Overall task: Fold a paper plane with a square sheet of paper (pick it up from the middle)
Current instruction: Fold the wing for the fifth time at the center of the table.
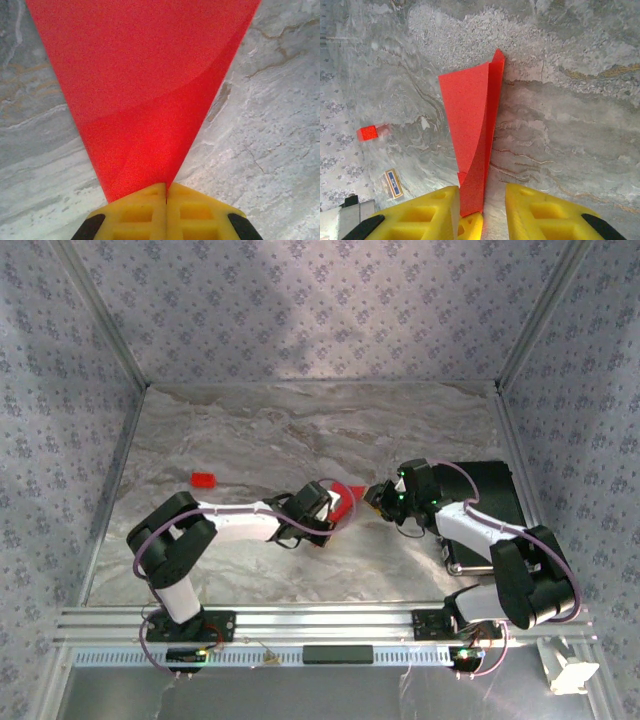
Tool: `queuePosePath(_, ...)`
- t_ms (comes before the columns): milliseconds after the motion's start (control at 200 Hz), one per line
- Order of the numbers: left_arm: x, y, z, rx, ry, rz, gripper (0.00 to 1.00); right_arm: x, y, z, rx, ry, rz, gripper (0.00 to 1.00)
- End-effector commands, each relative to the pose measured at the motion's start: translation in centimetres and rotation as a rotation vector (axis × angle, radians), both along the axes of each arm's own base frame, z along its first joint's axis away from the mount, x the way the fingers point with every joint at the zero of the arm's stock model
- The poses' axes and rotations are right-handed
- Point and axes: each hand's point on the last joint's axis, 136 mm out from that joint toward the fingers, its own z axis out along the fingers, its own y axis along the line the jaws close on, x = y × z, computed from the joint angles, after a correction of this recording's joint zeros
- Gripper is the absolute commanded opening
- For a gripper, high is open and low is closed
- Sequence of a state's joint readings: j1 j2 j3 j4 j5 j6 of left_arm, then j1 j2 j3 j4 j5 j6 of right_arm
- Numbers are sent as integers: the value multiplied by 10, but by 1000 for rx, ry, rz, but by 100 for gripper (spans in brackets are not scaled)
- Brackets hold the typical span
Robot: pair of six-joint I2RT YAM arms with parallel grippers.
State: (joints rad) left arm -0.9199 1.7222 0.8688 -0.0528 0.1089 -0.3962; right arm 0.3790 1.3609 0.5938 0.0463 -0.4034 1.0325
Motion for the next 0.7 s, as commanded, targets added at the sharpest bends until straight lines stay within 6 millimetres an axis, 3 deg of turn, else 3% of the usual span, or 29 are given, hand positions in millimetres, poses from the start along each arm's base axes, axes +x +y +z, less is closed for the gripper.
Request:
queuePosePath(0, -8, -7, 1, -87, 92, -9, 0, -3, -6, -2, -22, 2, -6, 31)
queuePosePath(210, -8, -11, 0, -211, 222, 0, 0, 0, 0, 1, 5, -33, 7, 26)
queuePosePath(405, -9, -15, -5, -312, 330, 13, 0, 8, 12, 13, 7, -169, 35, 21)
queuePosePath(580, -4, -12, -11, -377, 398, 58, 0, 5, 25, 20, -18, -296, 125, 20)
queuePosePath(700, -2, -7, -15, -410, 431, 94, 0, 0, 33, 16, 5, -289, 182, 19)
